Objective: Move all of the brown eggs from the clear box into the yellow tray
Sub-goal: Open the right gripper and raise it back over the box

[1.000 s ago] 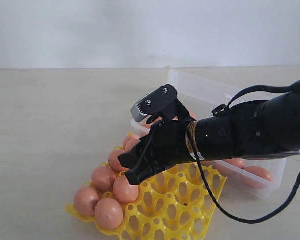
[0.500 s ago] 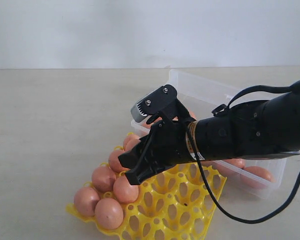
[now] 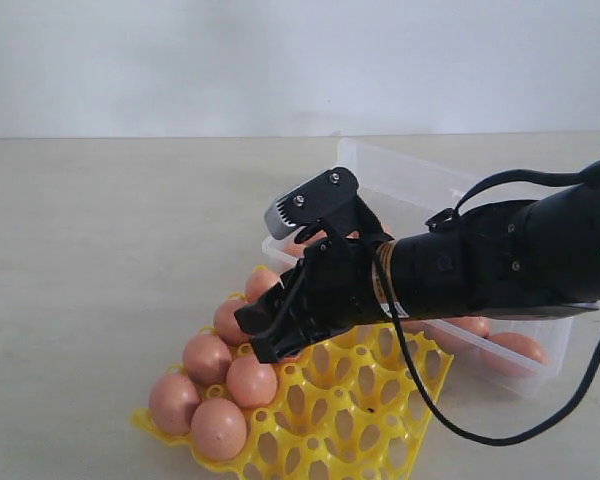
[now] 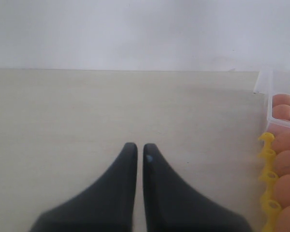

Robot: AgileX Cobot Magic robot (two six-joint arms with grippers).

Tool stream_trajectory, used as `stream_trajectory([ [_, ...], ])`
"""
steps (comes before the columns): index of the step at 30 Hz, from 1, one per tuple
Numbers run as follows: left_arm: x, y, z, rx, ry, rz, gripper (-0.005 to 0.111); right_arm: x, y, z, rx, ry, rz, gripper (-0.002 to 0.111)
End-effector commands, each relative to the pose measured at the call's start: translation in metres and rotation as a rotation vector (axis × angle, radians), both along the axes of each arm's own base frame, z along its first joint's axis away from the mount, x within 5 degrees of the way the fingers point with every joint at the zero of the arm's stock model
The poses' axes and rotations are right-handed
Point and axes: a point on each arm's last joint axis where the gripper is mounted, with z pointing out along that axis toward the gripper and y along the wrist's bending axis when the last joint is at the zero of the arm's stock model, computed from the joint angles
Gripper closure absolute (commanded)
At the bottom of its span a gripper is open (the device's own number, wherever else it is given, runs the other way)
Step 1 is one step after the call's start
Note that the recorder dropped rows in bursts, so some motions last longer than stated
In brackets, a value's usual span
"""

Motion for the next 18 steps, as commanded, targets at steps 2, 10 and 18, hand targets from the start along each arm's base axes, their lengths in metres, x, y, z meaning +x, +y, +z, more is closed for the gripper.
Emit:
stream_trajectory([
  [2, 0.000, 0.000, -0.001, 0.002, -0.006, -0.004, 0.103, 0.000, 0.000, 0.006, 0.020, -0.012, -0.012, 0.049],
  [10, 0.000, 0.000, -0.001, 0.002, -0.006, -0.004, 0.103, -0.008, -0.020, 0.068, 0.048, -0.130, -0.169, 0.095],
  [18, 0.000, 0.000, -0.001, 0.002, -0.006, -0.004, 0.103, -0.024, -0.070, 0.133, -0.240, -0.280, -0.428, 0.108],
])
